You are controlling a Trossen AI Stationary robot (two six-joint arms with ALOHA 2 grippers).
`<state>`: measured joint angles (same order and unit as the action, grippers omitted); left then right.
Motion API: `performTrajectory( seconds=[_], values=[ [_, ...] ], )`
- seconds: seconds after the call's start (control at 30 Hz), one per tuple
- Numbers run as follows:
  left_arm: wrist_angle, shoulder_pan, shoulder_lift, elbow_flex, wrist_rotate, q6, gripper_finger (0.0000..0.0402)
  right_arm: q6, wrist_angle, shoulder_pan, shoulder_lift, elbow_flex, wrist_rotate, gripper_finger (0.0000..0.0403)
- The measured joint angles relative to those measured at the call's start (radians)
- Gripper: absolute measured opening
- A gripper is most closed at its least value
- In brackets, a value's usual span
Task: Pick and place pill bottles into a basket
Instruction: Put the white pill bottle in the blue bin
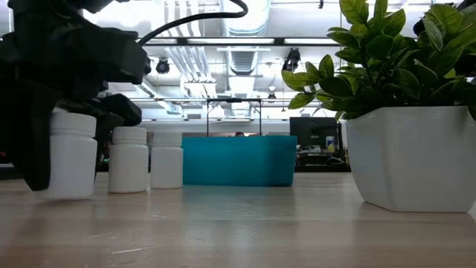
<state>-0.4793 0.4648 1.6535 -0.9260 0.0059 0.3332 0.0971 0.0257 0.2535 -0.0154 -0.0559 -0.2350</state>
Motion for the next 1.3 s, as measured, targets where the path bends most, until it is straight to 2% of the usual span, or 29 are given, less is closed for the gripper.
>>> performTrajectory(
  seconds=[0.57,0.9,1.3],
  values=[
    [-0.002,0.0,-0.002,-0.009,-0.001,0.0,0.0202,0.0,0.0,0.0,0.0,0.0,0.0,0.0009],
    [-0.081,0.0,-0.007,-0.052,-0.001,0.0,0.0202,0.0,0.0,0.0,0.0,0.0,0.0,0.0009],
    [-0.086,0.0,-0.04,-0.059,-0.001,-0.001,0.0202,0.0,0.0,0.0,0.0,0.0,0.0,0.0009]
  ],
)
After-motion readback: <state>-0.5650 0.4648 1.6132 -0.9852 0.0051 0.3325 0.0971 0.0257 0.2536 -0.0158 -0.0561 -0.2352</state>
